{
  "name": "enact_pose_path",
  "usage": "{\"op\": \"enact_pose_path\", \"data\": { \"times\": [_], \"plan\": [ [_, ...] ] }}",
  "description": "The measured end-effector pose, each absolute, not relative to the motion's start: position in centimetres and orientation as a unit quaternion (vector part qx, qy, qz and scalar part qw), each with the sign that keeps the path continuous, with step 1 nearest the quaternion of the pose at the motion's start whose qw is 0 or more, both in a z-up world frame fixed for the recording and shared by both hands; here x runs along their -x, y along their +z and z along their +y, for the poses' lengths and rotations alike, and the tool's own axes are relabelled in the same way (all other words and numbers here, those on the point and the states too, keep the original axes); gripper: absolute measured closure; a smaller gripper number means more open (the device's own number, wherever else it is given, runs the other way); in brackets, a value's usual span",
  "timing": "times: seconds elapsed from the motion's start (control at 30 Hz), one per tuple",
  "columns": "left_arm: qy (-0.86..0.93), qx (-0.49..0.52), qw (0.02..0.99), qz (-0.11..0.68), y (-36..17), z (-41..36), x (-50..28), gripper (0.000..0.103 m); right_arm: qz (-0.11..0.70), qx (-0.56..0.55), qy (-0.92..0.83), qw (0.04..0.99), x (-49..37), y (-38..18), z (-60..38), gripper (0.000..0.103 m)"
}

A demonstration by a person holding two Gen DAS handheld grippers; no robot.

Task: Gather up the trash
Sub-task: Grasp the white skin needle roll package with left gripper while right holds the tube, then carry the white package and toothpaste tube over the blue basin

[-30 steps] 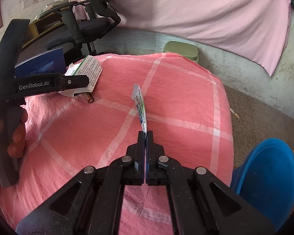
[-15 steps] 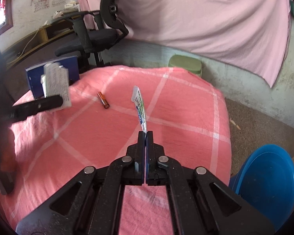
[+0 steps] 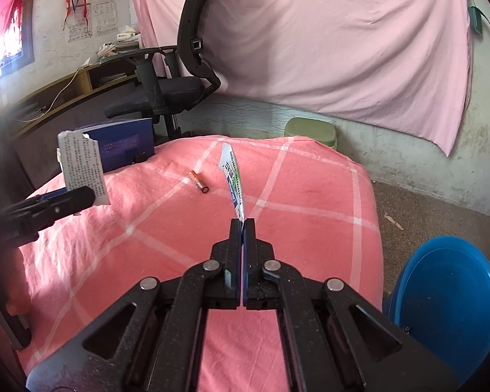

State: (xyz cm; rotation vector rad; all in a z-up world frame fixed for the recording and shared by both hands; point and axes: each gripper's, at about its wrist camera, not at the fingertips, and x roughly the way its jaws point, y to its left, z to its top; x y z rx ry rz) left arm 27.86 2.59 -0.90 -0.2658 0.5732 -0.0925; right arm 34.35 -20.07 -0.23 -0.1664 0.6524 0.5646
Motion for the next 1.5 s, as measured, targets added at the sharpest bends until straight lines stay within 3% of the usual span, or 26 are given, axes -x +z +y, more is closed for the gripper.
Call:
{"op": "enact_pose_path", "data": {
  "times": [0.77, 1.2, 1.5],
  "plan": [
    [-0.061, 0.057, 0.972, 0.220, 0.6, -1.2, -26.4, 0.052, 0.216, 0.020, 0.252, 0.943, -30.4, 2.3, -23.6, 0.082],
    [-0.134, 0.030, 0.982, 0.129, 6.2, -8.0, -27.9, 0.052, 0.067, -0.013, 0.165, 0.984, -26.5, 6.9, -29.9, 0.082],
    [-0.214, -0.010, 0.969, 0.121, 7.9, -16.3, -29.7, 0.052, 0.068, -0.049, 0.076, 0.994, -26.0, 6.7, -37.0, 0.082]
  ]
}}
